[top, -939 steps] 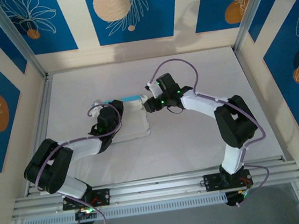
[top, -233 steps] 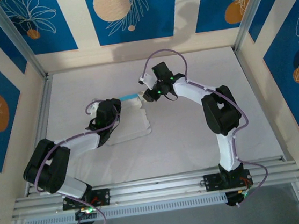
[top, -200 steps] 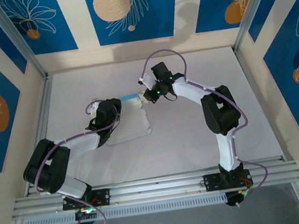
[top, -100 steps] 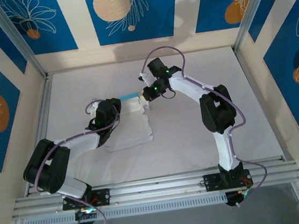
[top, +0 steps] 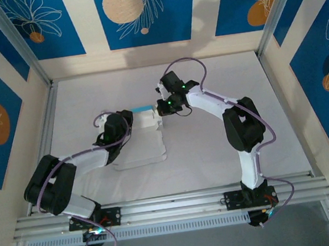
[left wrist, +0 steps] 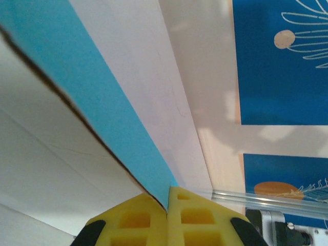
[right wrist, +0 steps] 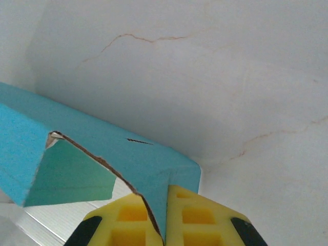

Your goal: Fold the paper box

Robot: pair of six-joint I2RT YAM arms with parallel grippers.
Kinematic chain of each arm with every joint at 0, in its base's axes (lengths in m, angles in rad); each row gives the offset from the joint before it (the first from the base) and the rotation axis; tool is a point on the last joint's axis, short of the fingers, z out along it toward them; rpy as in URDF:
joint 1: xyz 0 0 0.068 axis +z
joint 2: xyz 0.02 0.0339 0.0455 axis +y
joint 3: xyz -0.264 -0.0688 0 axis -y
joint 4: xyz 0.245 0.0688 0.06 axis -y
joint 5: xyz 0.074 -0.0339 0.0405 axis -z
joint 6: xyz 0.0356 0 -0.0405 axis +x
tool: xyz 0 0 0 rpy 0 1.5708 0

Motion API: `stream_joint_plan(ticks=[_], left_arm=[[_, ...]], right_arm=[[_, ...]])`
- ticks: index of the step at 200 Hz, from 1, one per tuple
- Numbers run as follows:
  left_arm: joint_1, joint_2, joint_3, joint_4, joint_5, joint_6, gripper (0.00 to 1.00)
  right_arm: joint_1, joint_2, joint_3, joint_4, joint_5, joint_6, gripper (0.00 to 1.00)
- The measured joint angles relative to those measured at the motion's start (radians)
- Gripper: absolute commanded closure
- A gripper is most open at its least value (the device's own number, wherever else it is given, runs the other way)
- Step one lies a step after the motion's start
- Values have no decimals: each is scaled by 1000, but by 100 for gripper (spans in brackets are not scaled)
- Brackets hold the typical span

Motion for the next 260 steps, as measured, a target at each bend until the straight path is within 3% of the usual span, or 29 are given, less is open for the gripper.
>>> stream_joint_plan(ticks=[75,102,135,163,221,260], left_arm=[[-11,-1,-29,53,16,19,100],[-11,-2,-34,57,16,18,98],[-9,-14,-32,29,18,45,69],[-8,-53,4,-82,31,138,66],[-6,-159,-1,-117,60,256,71],[-4,-237,4,-310,114,338,54]], right_arm=[[15,-19,-33,11,35,332,100],[23,-24,-36,6,34,365,97],[34,-29,-34,-24,70,254,97],[34,-59,-73,-13,103,127,99],[37,-298,-411,178,157,-14,100],[61,-329,-454,254,242,-107,100]])
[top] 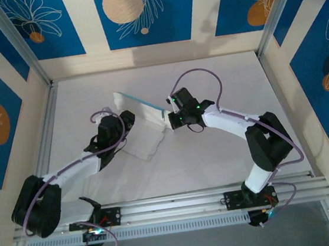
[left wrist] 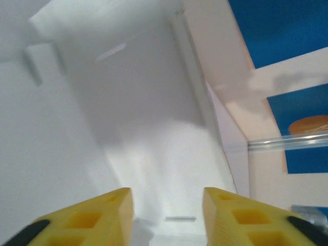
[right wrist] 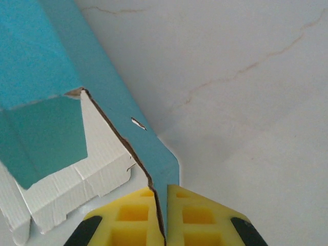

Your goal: Fold the paper box

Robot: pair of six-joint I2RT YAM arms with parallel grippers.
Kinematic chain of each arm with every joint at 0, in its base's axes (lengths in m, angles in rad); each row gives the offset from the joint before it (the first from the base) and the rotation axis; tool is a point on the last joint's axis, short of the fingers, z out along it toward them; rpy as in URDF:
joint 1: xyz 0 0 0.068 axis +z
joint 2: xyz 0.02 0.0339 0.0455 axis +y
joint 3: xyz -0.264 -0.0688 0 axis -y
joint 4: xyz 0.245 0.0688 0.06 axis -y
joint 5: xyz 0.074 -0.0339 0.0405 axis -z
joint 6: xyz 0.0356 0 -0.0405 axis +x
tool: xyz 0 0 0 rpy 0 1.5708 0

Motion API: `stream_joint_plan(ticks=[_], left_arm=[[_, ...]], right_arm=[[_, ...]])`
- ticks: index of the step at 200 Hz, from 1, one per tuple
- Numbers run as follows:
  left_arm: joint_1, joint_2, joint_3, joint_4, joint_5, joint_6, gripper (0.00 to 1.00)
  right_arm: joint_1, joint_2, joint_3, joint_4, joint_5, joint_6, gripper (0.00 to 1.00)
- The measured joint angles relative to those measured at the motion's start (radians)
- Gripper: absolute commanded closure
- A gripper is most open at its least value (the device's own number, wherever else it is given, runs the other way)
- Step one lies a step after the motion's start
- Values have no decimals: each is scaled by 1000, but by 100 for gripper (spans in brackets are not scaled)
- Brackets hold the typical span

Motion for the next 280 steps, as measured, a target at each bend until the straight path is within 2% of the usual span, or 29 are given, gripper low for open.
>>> stream_joint_plan(ticks=[20,28,63,95,123,159,173,209,250,280], left_arm=[[0,-74,86,-180,-6,137,52],[0,-101,133,-232,-19,204,46],[7,-158,269,-299,-50,548,33],[9,31,530,-454,-39,889,31],[16,224,761,-595,-23,1039,34],[47,294,803,-695,55,1036,36],[50,283,769,-689,80,1004,40],[52,242,668,-687,131,927,42],[52,253,638,-685,179,829,46],[37,252,577,-689,179,817,46]], right_arm=[[5,0,0,7,18,-58,100],[5,0,0,8,14,-84,100],[-8,-19,-1,20,-36,-235,100],[-35,-44,-25,63,-137,-395,100],[-71,-45,-37,75,-238,-495,100],[-129,7,14,61,-314,-571,100],[-152,47,63,45,-352,-581,100],[-181,106,145,25,-406,-594,100],[-166,133,152,14,-374,-585,100],[-142,134,151,15,-307,-562,100]])
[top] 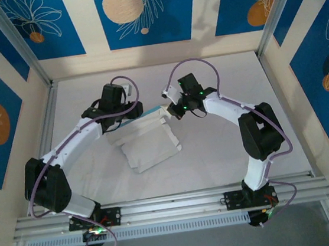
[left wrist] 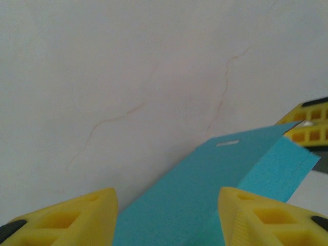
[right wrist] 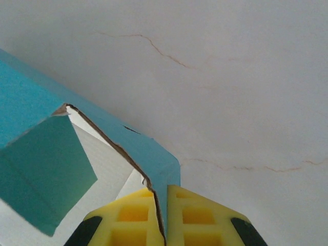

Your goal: Fold the paper box

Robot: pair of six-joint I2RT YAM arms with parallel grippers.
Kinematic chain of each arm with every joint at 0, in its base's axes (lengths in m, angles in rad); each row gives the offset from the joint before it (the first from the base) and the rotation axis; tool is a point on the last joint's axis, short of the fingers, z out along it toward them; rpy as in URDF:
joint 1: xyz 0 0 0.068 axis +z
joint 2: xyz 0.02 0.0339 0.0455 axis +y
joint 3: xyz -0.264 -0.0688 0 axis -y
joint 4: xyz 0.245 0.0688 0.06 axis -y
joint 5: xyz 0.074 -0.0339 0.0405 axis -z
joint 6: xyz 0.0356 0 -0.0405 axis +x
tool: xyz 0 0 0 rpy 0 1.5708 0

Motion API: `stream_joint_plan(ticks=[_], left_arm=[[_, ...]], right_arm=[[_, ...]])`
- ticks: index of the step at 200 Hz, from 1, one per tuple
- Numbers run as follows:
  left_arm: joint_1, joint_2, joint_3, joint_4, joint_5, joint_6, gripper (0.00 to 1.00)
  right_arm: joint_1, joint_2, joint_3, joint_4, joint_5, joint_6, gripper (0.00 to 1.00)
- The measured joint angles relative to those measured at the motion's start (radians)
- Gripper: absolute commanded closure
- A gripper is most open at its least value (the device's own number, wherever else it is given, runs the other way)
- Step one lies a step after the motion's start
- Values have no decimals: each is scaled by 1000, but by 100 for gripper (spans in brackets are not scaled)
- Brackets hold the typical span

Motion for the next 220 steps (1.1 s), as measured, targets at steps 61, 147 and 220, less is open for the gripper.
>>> stream_joint_plan(ticks=[61,147,220], left_arm=[[-55,-2,-74,15,-7,-4,51],[-128,-3,-116,45,-138,59,52],[-141,-3,-123,57,-198,94,52]], right_arm=[[17,19,-6,5,65,71,100],[32,45,16,-8,76,159,99],[28,91,126,-171,-12,306,94]])
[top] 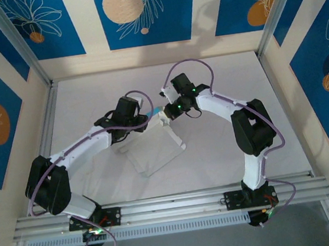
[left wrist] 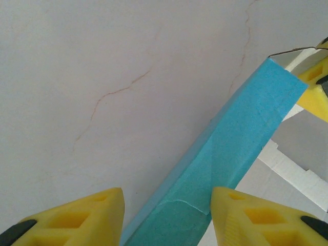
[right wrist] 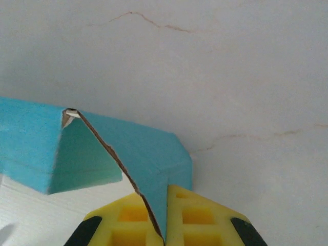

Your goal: Fold the paper box

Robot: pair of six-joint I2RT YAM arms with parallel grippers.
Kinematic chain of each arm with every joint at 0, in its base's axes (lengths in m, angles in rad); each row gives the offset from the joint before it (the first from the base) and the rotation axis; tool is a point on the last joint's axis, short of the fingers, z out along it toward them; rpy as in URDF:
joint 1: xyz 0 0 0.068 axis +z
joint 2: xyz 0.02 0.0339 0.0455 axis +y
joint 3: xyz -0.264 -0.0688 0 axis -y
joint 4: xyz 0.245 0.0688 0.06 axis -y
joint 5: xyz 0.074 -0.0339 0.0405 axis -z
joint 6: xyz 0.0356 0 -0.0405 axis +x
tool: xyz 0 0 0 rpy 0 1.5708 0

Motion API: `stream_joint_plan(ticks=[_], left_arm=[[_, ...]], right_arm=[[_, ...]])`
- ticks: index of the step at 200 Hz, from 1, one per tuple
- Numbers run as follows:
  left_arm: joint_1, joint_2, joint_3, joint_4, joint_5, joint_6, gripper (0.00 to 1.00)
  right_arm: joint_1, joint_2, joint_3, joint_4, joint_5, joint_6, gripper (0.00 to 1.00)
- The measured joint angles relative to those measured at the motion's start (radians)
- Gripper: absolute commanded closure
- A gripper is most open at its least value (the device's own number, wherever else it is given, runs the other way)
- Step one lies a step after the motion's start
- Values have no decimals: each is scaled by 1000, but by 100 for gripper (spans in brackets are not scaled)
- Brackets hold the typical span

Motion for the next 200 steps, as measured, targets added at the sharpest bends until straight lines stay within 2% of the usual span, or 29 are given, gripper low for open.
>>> stream_joint_plan(ticks=[48,85,123,150,169,200], left_arm=[[-4,0,-1,6,-3,0,53],[-10,0,-8,10,-6,0,53],[-14,4,-14,29,-14,0,53],[-19,10,-19,38,-24,0,53],[-22,10,-23,40,-26,0,53],[-25,10,-23,40,-29,0,54]], right_arm=[[-10,0,6,-29,-61,151,87],[-19,2,19,-51,-107,264,76],[-21,8,33,-67,-157,363,72],[-20,2,-18,14,-219,433,66],[-19,-23,-77,88,-254,454,65],[-9,-38,-121,153,-274,421,65]])
